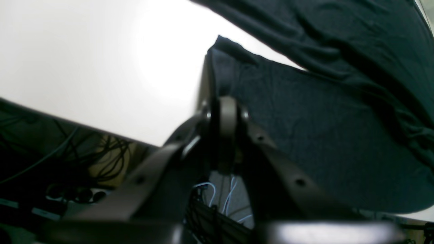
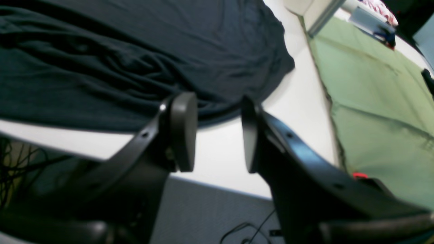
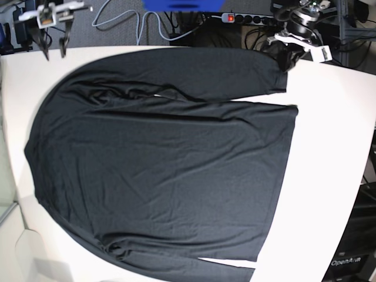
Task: Fold the T-shirt properly
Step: 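Lower the right gripper onto the other shoulder corner and grasp it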
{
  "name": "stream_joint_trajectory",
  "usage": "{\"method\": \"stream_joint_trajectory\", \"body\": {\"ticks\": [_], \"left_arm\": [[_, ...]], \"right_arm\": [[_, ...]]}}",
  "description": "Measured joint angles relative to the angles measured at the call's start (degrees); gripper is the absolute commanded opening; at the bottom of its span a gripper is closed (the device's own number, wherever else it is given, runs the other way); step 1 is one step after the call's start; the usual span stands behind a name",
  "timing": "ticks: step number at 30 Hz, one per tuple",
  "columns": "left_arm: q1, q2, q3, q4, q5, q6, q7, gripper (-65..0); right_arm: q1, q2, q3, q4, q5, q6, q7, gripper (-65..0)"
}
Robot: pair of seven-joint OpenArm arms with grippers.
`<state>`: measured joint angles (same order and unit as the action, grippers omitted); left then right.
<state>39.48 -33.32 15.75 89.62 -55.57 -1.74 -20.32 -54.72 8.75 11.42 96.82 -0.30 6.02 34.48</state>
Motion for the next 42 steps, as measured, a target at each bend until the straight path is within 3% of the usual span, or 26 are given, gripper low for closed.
{"method": "stream_joint_trajectory", "body": {"ticks": [2,6,9,15,19,25,27,42], "left_arm": [[0.0,0.0,0.0,0.0,0.0,0.0,0.0,-63.0],[0.0,0.0,0.0,0.0,0.0,0.0,0.0,-63.0],[-0.1,0.0,0.0,0.0,0.0,0.0,0.0,-63.0],[-0.1,0.0,0.0,0.0,0.0,0.0,0.0,-63.0],[-0.2,0.0,0.0,0.0,0.0,0.0,0.0,-63.0],[-0.2,-0.2,0.0,-0.1,0.0,0.0,0.2,-63.0],[-0.2,-0.2,0.0,-0.1,0.0,0.0,0.2,-63.0],[-0.3,-0.2,0.0,-0.1,0.0,0.0,0.2,-63.0]], "right_arm": [[2.0,-0.2,-0.3,1.2,2.7,2.1,-5.3,-41.9],[4.1,-0.2,-0.4,3.3,16.5,10.9,-16.0,-41.9],[5.2,-0.2,-0.2,3.6,24.6,14.2,-21.2,-41.9],[5.2,-0.2,-0.2,3.9,37.1,15.9,-25.7,-41.8],[6.3,0.0,-0.1,3.7,45.8,16.0,-31.9,-41.6],[11.0,2.9,0.0,-1.2,57.1,16.5,-42.9,-41.6],[11.6,3.1,0.0,-3.4,60.2,16.4,-43.5,-41.6],[11.8,3.8,-0.3,-7.5,62.5,16.5,-43.9,-41.6]]}}
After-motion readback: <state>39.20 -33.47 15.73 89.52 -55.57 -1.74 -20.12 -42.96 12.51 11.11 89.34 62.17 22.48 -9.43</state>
